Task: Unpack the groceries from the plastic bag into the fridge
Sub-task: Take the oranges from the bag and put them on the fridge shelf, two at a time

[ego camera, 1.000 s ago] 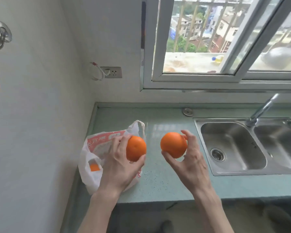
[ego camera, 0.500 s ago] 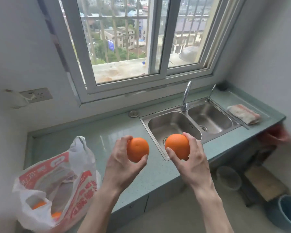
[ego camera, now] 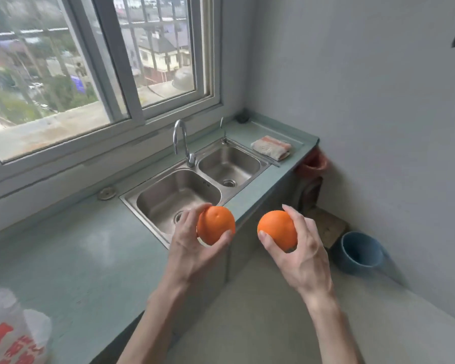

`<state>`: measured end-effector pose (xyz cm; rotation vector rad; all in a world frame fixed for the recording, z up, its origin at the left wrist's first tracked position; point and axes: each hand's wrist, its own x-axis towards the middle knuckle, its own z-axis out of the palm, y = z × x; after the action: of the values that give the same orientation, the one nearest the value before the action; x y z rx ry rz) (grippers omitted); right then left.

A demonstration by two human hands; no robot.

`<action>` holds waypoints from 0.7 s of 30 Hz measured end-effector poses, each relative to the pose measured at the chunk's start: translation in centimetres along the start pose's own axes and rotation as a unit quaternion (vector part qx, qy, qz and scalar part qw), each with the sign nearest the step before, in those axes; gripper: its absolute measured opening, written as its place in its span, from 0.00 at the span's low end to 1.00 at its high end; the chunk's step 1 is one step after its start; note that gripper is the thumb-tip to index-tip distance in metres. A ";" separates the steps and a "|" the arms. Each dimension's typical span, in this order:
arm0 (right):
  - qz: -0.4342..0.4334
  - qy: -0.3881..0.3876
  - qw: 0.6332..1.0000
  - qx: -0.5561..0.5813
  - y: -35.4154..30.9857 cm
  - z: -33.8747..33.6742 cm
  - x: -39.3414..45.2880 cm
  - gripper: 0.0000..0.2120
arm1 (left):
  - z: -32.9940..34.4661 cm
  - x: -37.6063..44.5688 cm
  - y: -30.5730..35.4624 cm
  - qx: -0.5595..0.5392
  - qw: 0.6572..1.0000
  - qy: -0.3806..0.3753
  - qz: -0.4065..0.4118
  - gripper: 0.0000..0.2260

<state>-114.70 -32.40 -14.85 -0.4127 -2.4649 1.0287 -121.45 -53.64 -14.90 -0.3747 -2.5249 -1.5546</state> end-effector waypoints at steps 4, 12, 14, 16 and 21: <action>0.032 0.032 0.999 0.024 4.8 -5.3 0.6 0.39 | 6.8 0.0 3.7 -0.031 0.999 -0.037 0.007 0.30; 0.062 0.120 0.990 0.046 14.2 -15.5 1.0 0.35 | 19.5 -1.0 10.9 -0.073 0.991 -0.109 0.021 0.24; 0.057 0.147 0.987 0.044 16.3 -18.0 0.7 0.35 | 22.5 -1.6 12.6 -0.081 0.988 -0.127 0.030 0.24; 0.066 0.167 0.983 0.038 18.2 -20.4 0.2 0.35 | 25.3 -2.2 14.2 -0.090 0.983 -0.155 0.036 0.24; 0.100 0.223 0.969 0.028 22.3 -25.9 -1.6 0.35 | 31.7 -3.0 18.3 -0.107 0.967 -0.221 0.073 0.24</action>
<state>-98.13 -2.48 -15.23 -0.7935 -2.0174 0.9541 -113.20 -17.82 -14.33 -1.0157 -2.5519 -1.8594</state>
